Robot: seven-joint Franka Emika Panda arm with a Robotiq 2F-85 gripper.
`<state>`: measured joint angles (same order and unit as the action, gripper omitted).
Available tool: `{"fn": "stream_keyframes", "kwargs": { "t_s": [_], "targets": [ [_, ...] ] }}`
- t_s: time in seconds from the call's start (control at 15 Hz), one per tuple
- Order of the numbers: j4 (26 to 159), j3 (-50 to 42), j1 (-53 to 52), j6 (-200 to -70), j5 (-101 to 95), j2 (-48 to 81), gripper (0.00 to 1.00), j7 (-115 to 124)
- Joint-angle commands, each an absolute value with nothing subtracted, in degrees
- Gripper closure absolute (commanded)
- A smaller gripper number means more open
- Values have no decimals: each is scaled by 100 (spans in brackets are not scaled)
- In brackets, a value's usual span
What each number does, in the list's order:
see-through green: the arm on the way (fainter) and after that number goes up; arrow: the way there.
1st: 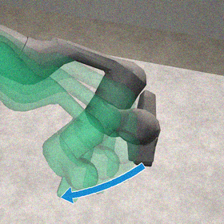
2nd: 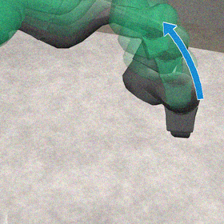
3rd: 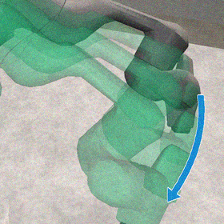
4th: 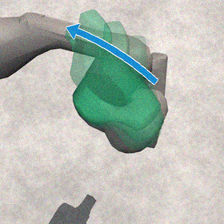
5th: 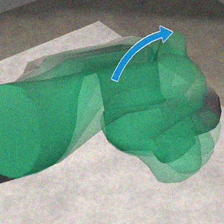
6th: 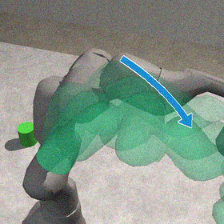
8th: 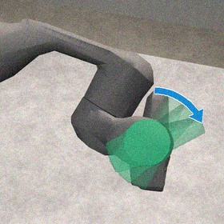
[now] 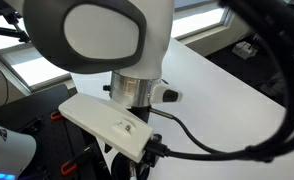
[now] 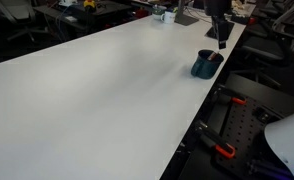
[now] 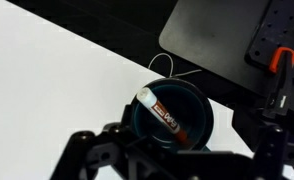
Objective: Take the marker out of the mug.
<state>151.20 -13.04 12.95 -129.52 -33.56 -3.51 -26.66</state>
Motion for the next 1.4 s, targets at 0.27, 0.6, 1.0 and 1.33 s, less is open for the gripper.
{"fn": "stream_keyframes", "kwargs": {
  "t_s": [0.27,0.6,1.0,1.33],
  "targets": [
    [15116,-1363,1336,-13293,-3630,-31,0,-4623],
    [15001,-1415,1437,-13135,-4224,226,0,-4626],
    [14964,-1458,1526,-13135,-4340,355,58,-4636],
    [15011,-1459,1537,-13151,-4429,330,65,-4583]
  ]
}}
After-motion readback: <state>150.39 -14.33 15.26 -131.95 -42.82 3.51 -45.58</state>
